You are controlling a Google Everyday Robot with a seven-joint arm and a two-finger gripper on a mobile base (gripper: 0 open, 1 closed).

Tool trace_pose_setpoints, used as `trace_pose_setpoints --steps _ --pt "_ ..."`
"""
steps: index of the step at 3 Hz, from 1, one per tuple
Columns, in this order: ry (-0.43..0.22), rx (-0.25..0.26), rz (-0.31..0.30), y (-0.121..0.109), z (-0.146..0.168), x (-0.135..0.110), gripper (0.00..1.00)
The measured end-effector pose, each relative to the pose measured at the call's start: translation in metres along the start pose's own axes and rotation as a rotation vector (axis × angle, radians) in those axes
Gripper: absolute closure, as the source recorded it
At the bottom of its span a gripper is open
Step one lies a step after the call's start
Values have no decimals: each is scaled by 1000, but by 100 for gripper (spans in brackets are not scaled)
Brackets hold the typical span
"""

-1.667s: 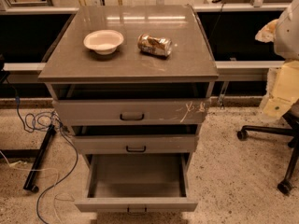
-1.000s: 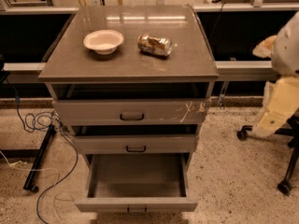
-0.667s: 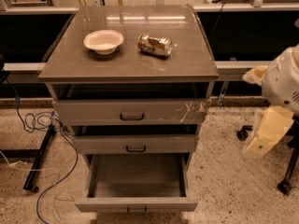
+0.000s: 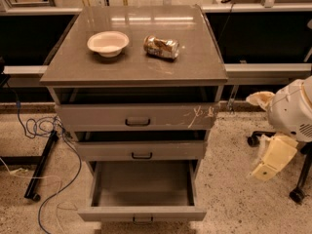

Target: Close bottom drawer

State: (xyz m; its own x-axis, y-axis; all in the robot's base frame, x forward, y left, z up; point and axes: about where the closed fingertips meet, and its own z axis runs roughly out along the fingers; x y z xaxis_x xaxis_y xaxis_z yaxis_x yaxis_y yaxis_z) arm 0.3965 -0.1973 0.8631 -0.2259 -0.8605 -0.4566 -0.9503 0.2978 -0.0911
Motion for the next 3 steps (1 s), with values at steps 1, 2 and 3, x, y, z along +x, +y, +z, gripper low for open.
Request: trace_pose_setpoints --steps 1,2,3 --pt "-10 -14 12 5 19 0 0" --pt "-81 -31 61 12 68 8 0" --pt "-150 -46 122 11 143 27 27"
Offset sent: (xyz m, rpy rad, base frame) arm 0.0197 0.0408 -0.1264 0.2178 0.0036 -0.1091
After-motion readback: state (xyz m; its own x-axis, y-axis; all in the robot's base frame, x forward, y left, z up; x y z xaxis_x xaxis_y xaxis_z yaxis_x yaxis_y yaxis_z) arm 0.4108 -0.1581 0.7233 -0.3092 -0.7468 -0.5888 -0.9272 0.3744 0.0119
